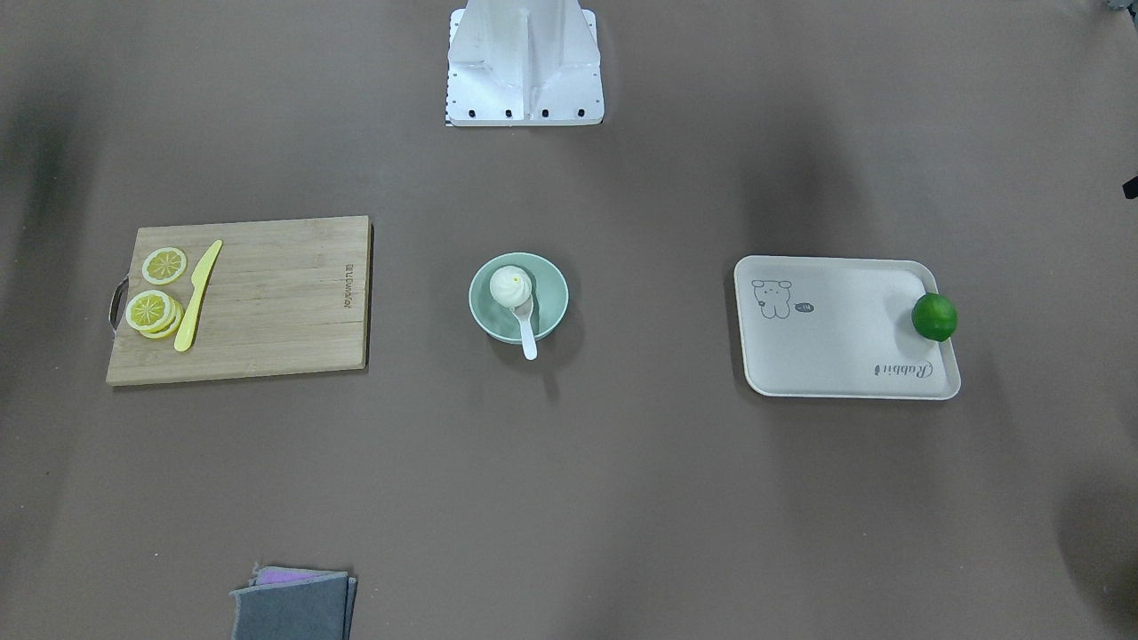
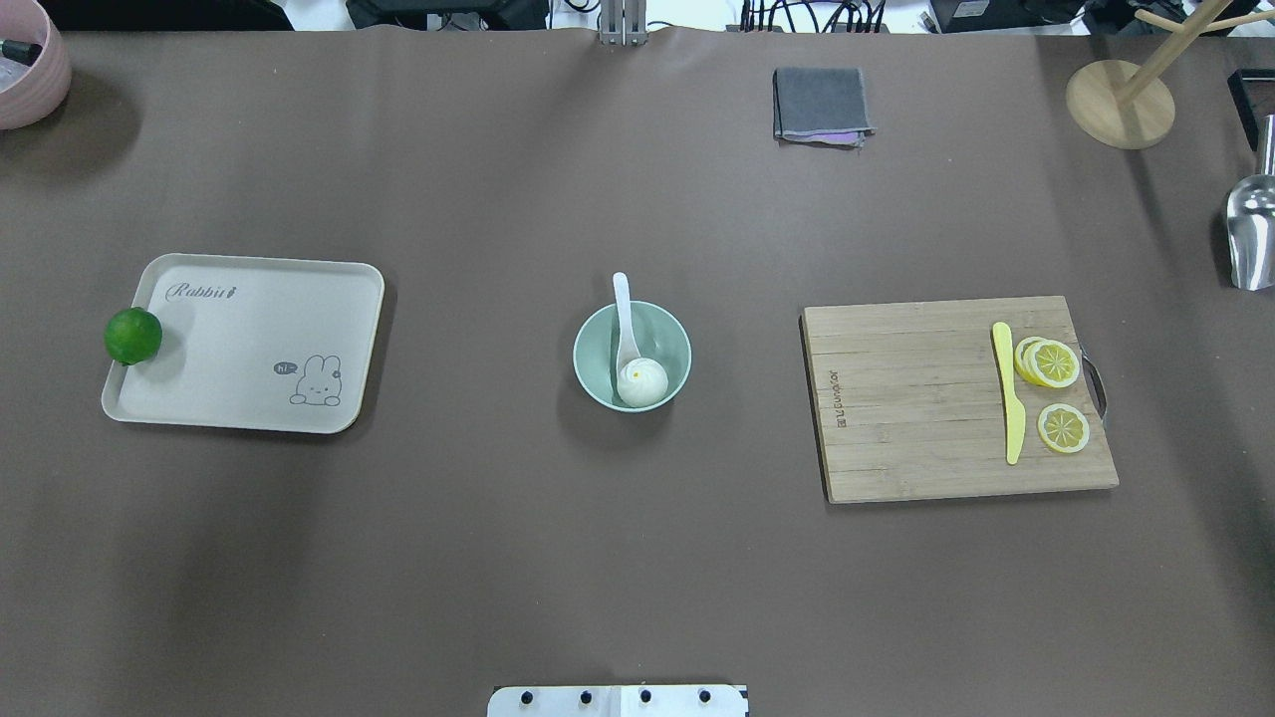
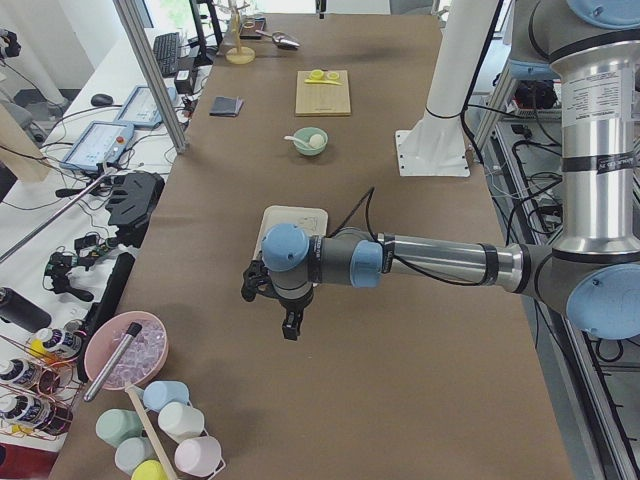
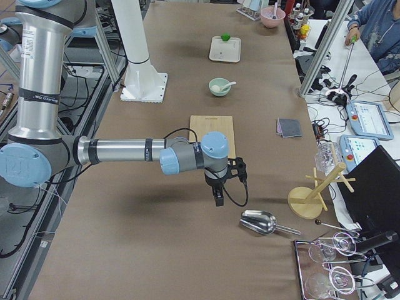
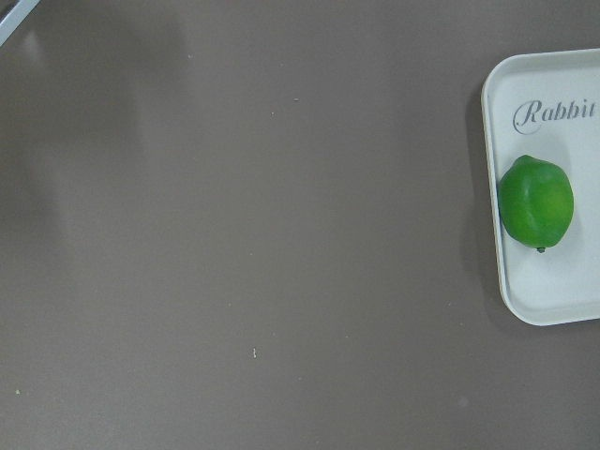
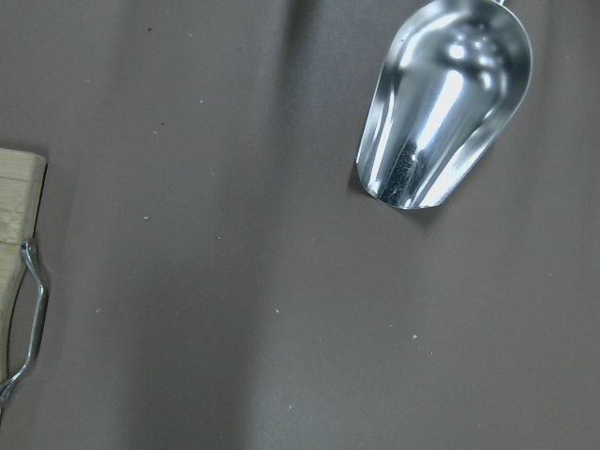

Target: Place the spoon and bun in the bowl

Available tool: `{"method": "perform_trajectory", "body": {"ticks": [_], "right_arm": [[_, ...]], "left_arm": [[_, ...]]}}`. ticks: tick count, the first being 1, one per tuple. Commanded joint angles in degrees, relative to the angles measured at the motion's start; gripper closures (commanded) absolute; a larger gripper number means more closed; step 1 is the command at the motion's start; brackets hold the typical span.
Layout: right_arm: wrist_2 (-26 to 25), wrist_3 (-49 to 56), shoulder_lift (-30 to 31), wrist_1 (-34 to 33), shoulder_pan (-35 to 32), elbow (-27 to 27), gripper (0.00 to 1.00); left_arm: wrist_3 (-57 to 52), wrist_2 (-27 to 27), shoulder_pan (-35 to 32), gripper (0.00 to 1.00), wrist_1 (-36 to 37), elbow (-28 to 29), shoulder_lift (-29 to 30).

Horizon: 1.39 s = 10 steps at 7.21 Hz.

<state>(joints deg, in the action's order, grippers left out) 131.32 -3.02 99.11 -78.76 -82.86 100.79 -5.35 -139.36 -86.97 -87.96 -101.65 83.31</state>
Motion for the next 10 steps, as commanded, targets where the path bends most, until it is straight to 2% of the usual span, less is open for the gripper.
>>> {"method": "perform_trajectory", "body": {"ticks": [1,10], "right_arm": [[-0.01,0.03,0.64,0.28,-0.02,0.89,0.0],[0.95,0.12,0.29,0.1,-0.81,-0.51,0.0]], "left_arm": [[0.07,-0.12,-0.05,0.01,0.24,-0.29,-0.16],[0.16,2.87,-0.75,0.01,-0.2,-0.21,0.71]]}}
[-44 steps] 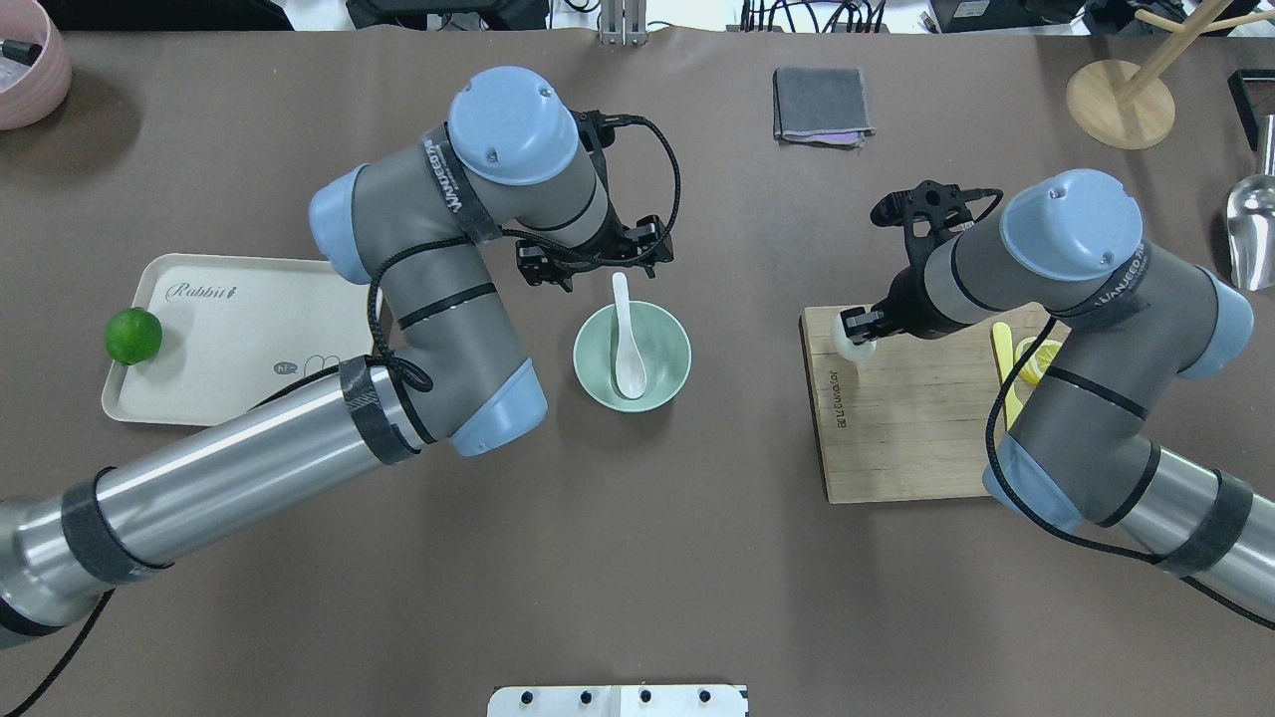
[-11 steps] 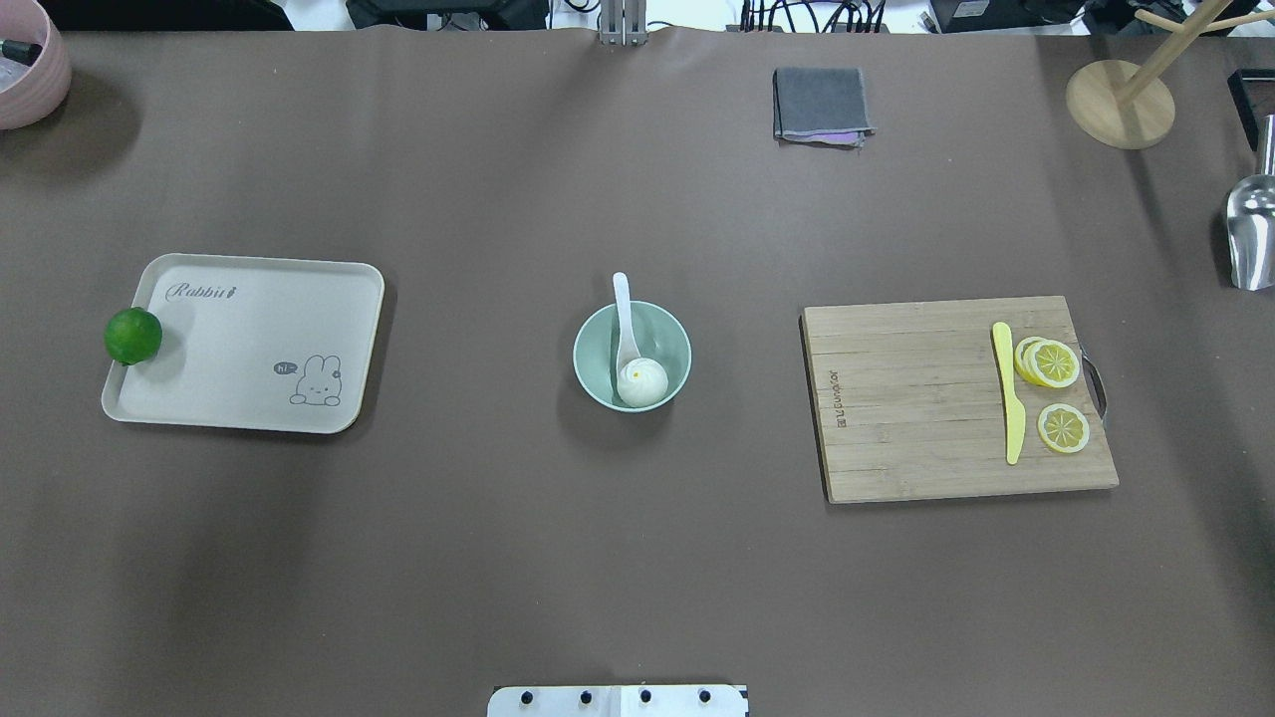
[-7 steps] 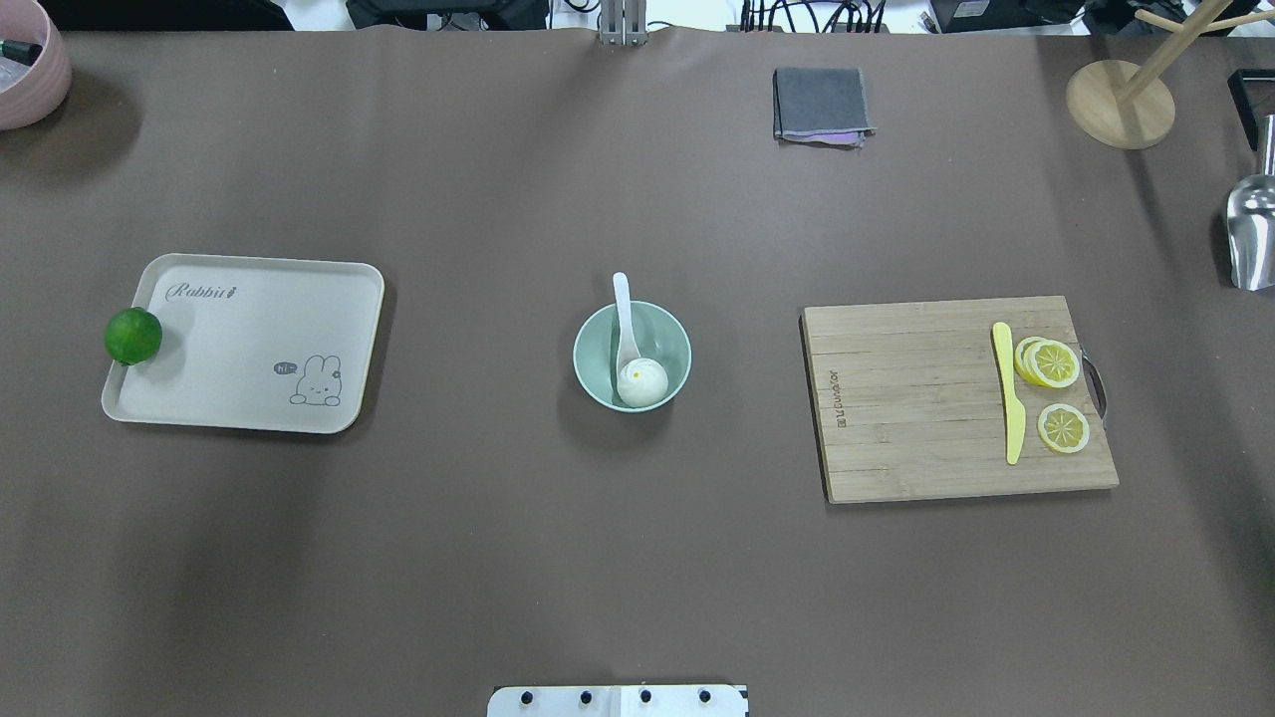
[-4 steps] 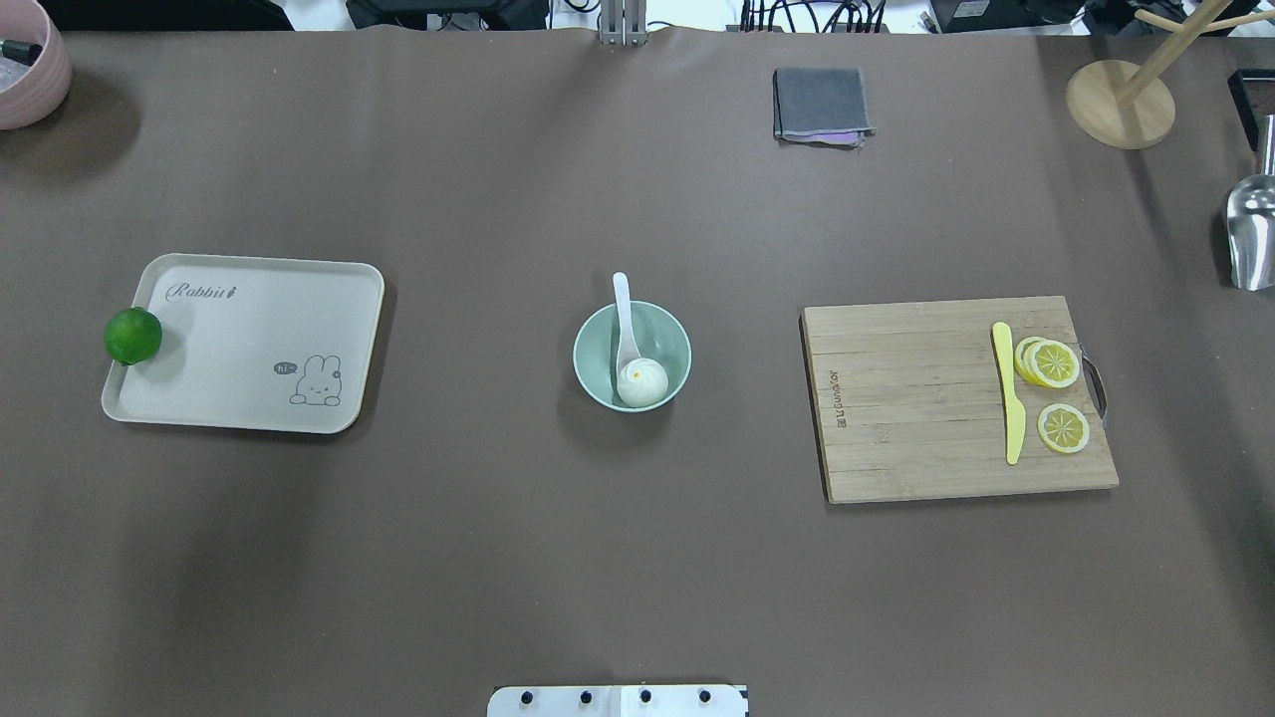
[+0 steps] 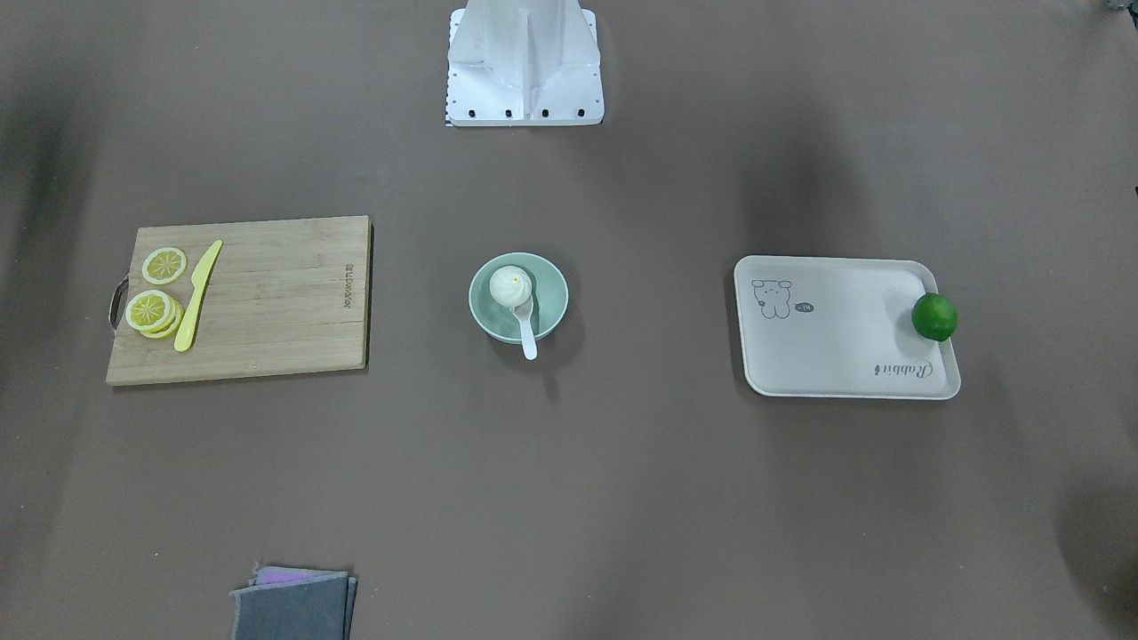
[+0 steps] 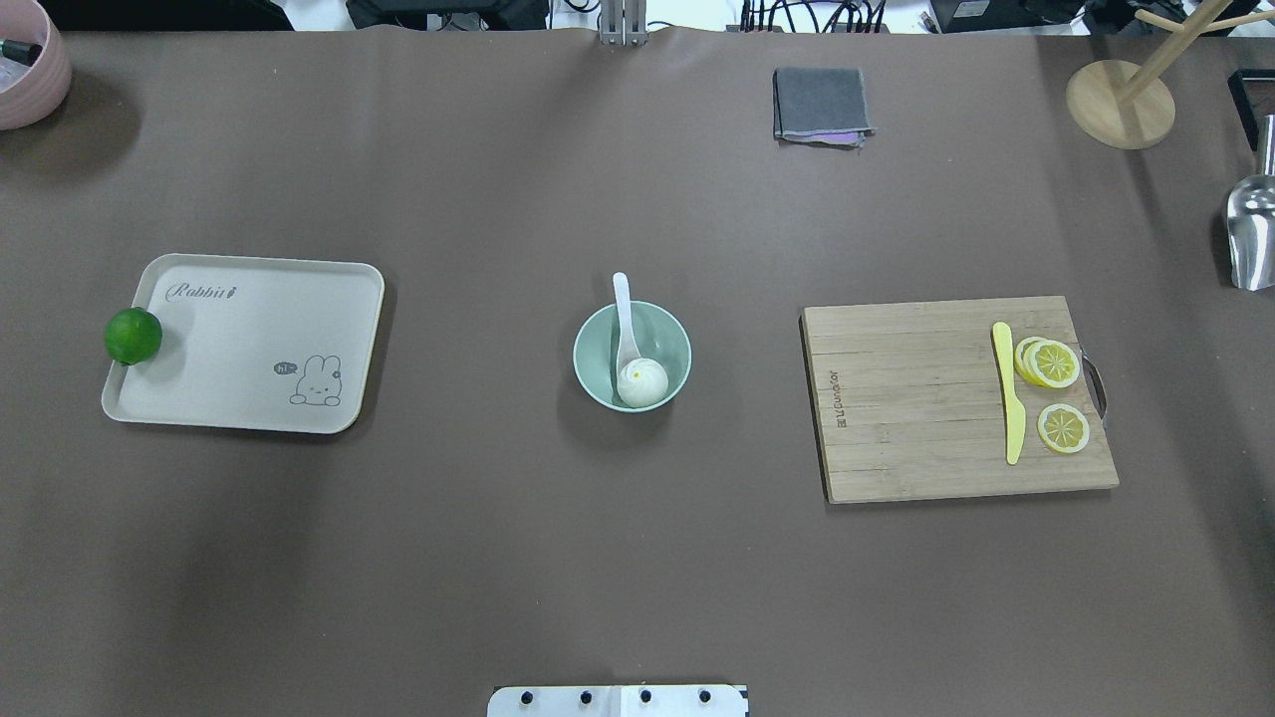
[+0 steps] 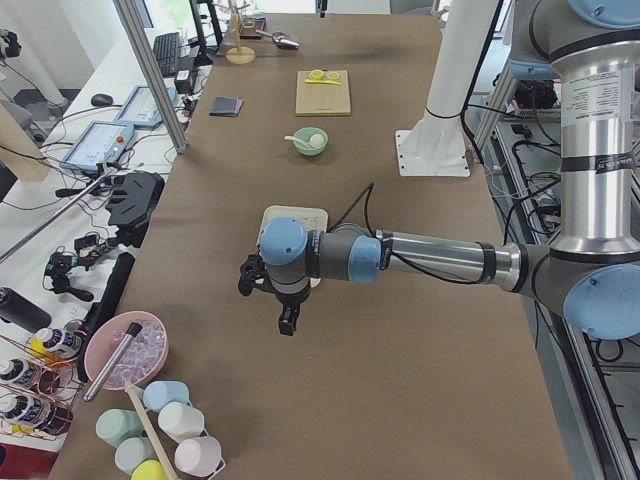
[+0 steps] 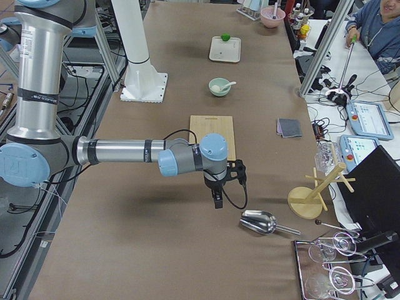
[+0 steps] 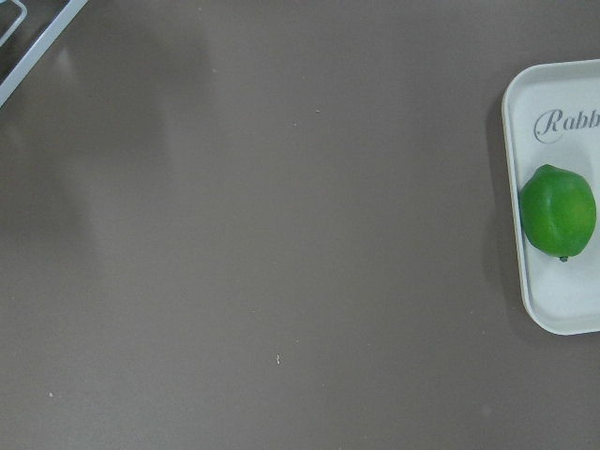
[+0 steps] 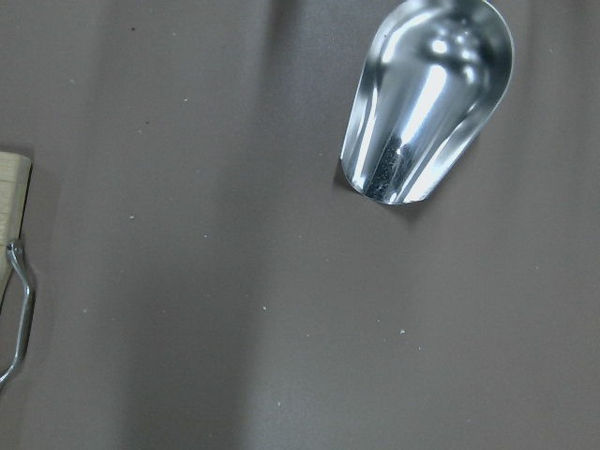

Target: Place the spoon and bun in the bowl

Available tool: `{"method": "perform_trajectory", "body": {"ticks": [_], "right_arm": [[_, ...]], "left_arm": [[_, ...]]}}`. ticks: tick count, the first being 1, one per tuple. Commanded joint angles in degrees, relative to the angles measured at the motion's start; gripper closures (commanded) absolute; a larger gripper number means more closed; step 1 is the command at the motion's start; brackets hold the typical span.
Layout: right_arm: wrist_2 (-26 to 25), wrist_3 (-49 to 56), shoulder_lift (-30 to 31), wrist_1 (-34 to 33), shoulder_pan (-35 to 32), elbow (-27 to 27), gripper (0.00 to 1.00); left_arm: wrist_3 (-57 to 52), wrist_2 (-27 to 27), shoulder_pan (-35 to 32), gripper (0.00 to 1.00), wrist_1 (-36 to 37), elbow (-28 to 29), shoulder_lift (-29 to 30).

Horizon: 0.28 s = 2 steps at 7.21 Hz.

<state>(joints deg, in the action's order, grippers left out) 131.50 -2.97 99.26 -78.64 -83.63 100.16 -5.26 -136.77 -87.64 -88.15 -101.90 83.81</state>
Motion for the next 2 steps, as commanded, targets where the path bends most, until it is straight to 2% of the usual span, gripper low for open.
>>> {"method": "perform_trajectory", "body": {"ticks": [1,2], "right_arm": [[3.12,0.07,-0.12,0.15,-0.04,-0.66,0.0],[3.49,0.07,-0.03,0.24,-1.43,0.55,0.0]], "left_arm": [[0.07,0.19,-0.07,0.01,0.0,0.12,0.21],[0.16,0.18,-0.25,0.01,0.0,0.12,0.04]]}}
